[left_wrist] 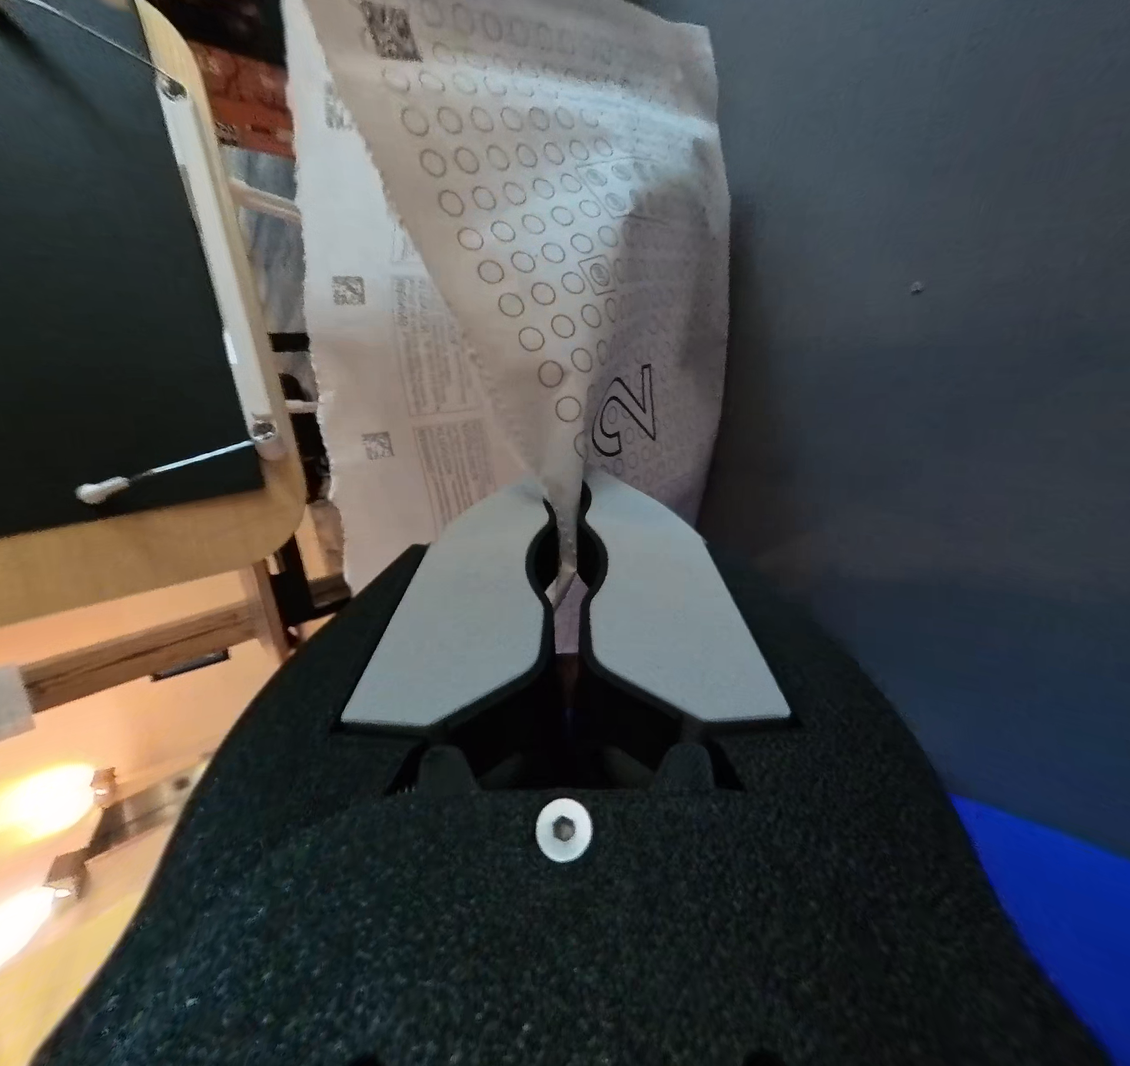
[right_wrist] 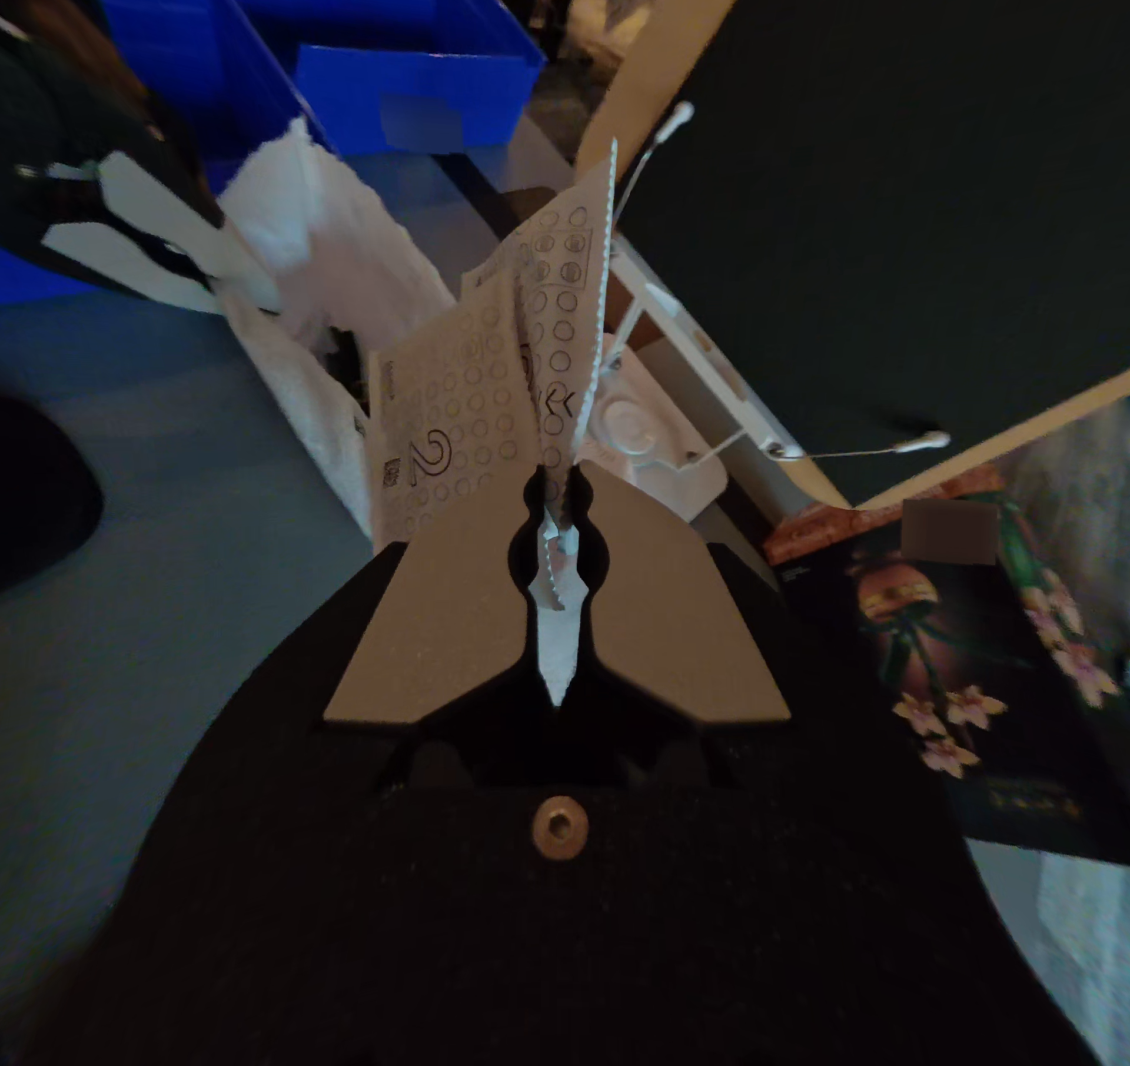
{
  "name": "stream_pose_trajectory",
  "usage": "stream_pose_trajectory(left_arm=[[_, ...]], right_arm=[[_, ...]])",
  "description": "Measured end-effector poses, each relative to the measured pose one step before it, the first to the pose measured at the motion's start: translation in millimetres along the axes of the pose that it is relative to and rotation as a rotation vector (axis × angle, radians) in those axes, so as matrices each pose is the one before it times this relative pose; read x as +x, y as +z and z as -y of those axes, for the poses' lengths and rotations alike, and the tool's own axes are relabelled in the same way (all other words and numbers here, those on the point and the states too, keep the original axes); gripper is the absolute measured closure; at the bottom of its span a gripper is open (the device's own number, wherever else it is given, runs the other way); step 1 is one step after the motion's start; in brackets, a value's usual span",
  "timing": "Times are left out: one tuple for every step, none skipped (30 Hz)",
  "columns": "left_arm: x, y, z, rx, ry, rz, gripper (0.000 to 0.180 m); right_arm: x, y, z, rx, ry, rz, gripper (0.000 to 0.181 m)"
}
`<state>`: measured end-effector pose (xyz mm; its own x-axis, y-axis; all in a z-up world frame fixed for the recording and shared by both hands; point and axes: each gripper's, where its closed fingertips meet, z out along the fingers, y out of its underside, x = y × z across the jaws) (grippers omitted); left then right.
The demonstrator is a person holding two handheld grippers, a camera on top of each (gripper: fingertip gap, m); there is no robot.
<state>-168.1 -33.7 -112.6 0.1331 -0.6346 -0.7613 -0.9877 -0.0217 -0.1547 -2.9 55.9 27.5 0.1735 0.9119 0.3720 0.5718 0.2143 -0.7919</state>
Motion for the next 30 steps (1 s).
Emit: stream_pose_trajectory(left_arm=[[-2.43, 0.56, 0.26, 0.0062, 0.0108, 0.009, 0.18], [-1.6, 0.79, -0.33, 0.0037, 0.0053, 0.0009, 0.18], [-1.19, 0.08, -0.35, 0.0057, 0.0048, 0.0009, 0.18], [-1.35, 0.93, -0.26, 0.0051, 0.007, 0.0047, 0.18], [-1.52, 0.48, -0.49, 0.0034, 0.007, 0.0079, 0.18], [-1.49, 0.52, -0.25, 0.0022, 0.0047, 0.0089, 0.18], [-0.72, 0.51, -0.06, 0.0014, -0.0001, 0.0048, 0.18], [0.0, 0.18, 0.29, 0.0016, -0.0009, 0.0012, 0.18], [0.27, 0.69, 0.91, 0.0008, -0.0005, 0.0005, 0.18], [-0.14, -0.22, 0.26, 0.0001, 0.0042, 0.0053, 0.18], [-0.27, -0.35, 0.32, -0.0011, 0.0039, 0.0059, 0.18], [0.98, -0.46, -0.13, -0.0039, -0.0007, -0.0028, 0.18], [1.45, -0.69, -0.08, -0.003, -0.0012, -0.0065, 0.18], [1.02, -1.41, 0.42, 0.0004, 0.0001, -0.001, 0.18], [0.12, -1.03, 0.64, 0.0036, 0.001, 0.0033, 0.18], [0.4, -0.91, 0.46, 0.0014, -0.0012, -0.0001, 0.18], [0.52, -0.82, 0.25, 0.0006, -0.0024, -0.0014, 0.18], [0.26, -0.97, 0.57, 0.0019, -0.0028, -0.0005, 0.18], [0.14, -0.11, 0.59, 0.004, -0.0052, 0.0002, 0.18], [-0.67, -0.27, 1.53, 0.0055, -0.0093, 0.0007, 0.18], [-0.31, -1.28, 0.15, 0.0054, -0.0086, 0.0031, 0.18], [-0.76, -1.17, 0.45, 0.005, -0.0054, 0.0075, 0.18], [-0.57, -1.64, -0.04, 0.0034, -0.0056, 0.0074, 0.18], [-0.53, -2.2, -0.46, 0.0018, -0.0062, 0.0066, 0.18], [-0.76, -1.91, -0.13, 0.0018, -0.0037, 0.0087, 0.18], [-1.26, -1.35, -0.05, 0.0031, -0.0024, 0.0128, 0.18], [-1.16, -3.36, -0.26, 0.0028, -0.0057, 0.0105, 0.18], [-1.56, -3.83, -0.11, 0.0043, -0.0099, 0.0117, 0.18], [-2.26, -4.7, 0.36, 0.0073, -0.0101, 0.0167, 0.18], [-2.26, -5.36, 0.35, 0.0092, -0.0126, 0.0176, 0.18]], right_arm=[[2.19, -0.61, 0.86, -0.0055, -0.0064, -0.0201, 0.175], [1.56, -0.71, 0.62, -0.0035, -0.0029, -0.0155, 0.175], [0.95, -0.93, 0.17, -0.0021, -0.0029, -0.0118, 0.175], [0.7, -1.55, 0.46, -0.0024, -0.0049, -0.0112, 0.174], [1.65, 2.28, 5.76, -0.0029, -0.0105, -0.016, 0.175], [1.58, -1.54, 0.44, -0.0042, -0.0112, -0.0189, 0.175], [1.48, -0.98, 0.37, -0.0065, -0.0134, -0.02, 0.174], [0.54, -0.12, -0.39, -0.0112, -0.0152, -0.0134, 0.174], [-0.3, 0.36, -1.3, -0.0128, -0.0135, -0.004, 0.174], [-1.21, 0.85, -0.64, -0.0076, -0.0119, 0.0005, 0.174], [-1.32, 0.93, 0.72, 0.0013, -0.0089, -0.0002, 0.174], [-1.03, 0.67, 0.55, 0.0018, -0.0027, 0.0023, 0.174], [-2.45, 1.57, 1.17, 0.0005, 0.0001, 0.0057, 0.174], [-0.33, 0.28, 0.18, 0.0024, 0.0026, 0.0049, 0.175], [-0.11, 0.52, 0.39, 0.0041, 0.003, 0.0024, 0.175], [0.45, 0.24, 0.22, 0.0043, 0.0014, 0.0006, 0.175], [0.27, 0.31, -0.13, 0.0015, -0.0002, 0.0, 0.175], [-1.07, -0.42, 0.17, 0.0024, -0.0017, 0.0004, 0.175], [-3.07, -0.44, 1.1, 0.0038, -0.0012, 0.0032, 0.175], [-1.11, 0.12, 0.4, 0.0045, 0.0001, 0.0061, 0.175], [-1.71, -0.25, 0.2, 0.0044, 0.0021, 0.006, 0.175], [-1.37, -0.16, 1.23, 0.0069, 0.0012, 0.0061, 0.175], [-2.43, 0.03, 1.97, 0.008, -0.0011, 0.0093, 0.175], [-2.04, 0.18, 1.97, 0.0076, 0.0004, 0.0077, 0.175], [-0.49, 0.02, 1.43, 0.0045, -0.0001, 0.0027, 0.174], [0.84, -1.12, 0.97, 0.0026, -0.0044, -0.002, 0.174], [0.1, -0.2, 2.25, 0.0037, -0.0047, -0.0034, 0.174], [0.08, 0.29, 2.54, 0.0059, -0.0025, -0.002, 0.174], [0.07, -0.38, 2.08, 0.0075, 0.0003, 0.0004, 0.175], [-0.27, -0.19, 2.15, 0.0045, -0.0004, 0.0023, 0.175]])
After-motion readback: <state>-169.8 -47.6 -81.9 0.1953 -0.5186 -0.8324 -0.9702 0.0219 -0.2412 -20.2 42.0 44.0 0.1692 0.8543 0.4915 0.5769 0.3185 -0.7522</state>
